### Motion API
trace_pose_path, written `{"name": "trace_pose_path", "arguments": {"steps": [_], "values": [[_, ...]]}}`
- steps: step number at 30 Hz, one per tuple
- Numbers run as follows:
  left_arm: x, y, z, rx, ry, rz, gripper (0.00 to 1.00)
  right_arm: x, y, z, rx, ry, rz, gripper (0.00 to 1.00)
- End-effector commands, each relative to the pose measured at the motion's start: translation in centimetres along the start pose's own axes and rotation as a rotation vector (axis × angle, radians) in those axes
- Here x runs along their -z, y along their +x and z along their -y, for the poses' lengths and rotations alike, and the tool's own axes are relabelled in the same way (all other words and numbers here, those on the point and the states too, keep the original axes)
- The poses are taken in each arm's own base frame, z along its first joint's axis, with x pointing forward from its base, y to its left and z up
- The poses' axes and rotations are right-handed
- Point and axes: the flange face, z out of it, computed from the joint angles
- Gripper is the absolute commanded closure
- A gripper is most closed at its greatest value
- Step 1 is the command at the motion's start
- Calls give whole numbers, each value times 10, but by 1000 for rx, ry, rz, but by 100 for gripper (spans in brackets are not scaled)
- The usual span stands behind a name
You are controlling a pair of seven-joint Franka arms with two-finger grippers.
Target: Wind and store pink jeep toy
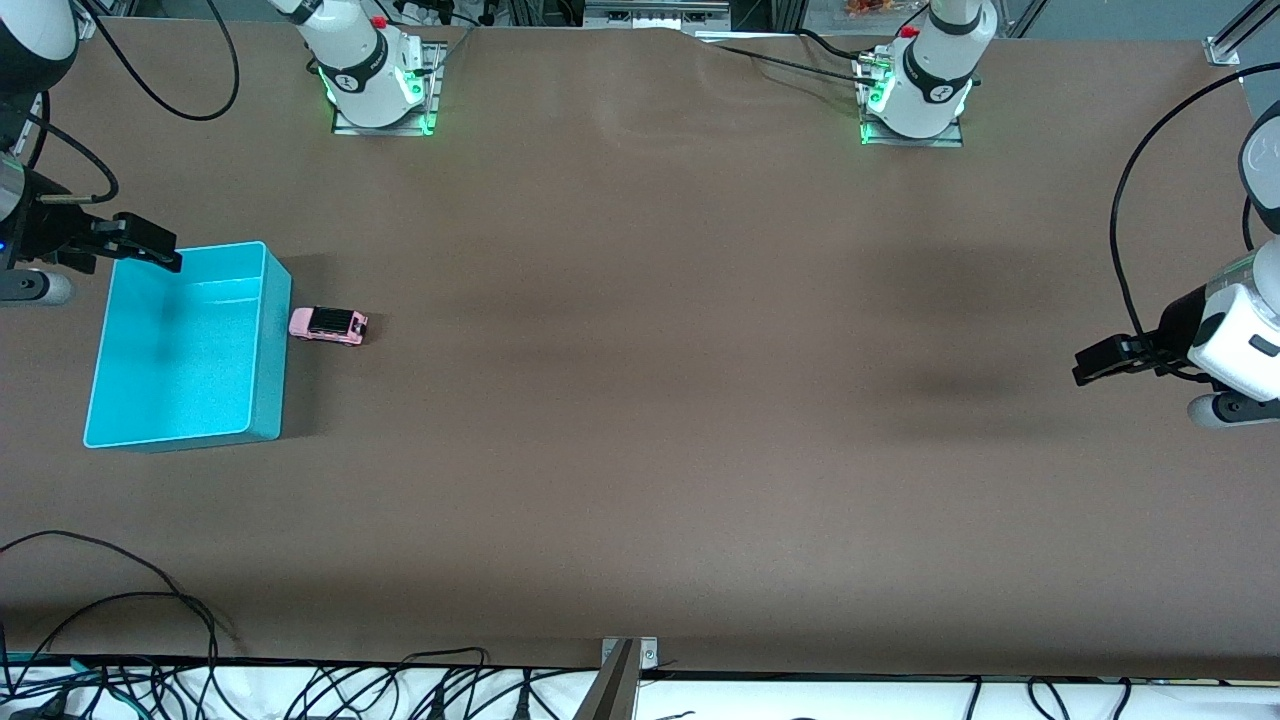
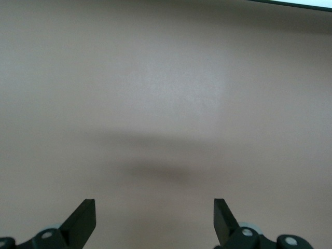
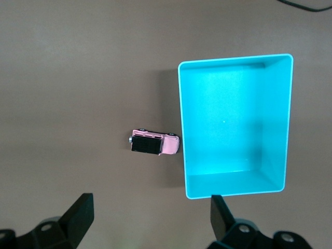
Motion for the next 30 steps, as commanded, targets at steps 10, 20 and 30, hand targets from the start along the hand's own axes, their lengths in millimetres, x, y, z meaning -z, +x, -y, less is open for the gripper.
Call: {"name": "trace_pose_path", "arguments": {"steps": [10,20,30], "values": [[2,-4,3,-22,21,5,0,-6,-1,7,-11,12,48,0],[0,-4,3,-22,22,9,0,-29,11,5,-11,12,77,0],[-3,-3,5,-19,22,12,0,-99,13,35,26,7,74,0]]}}
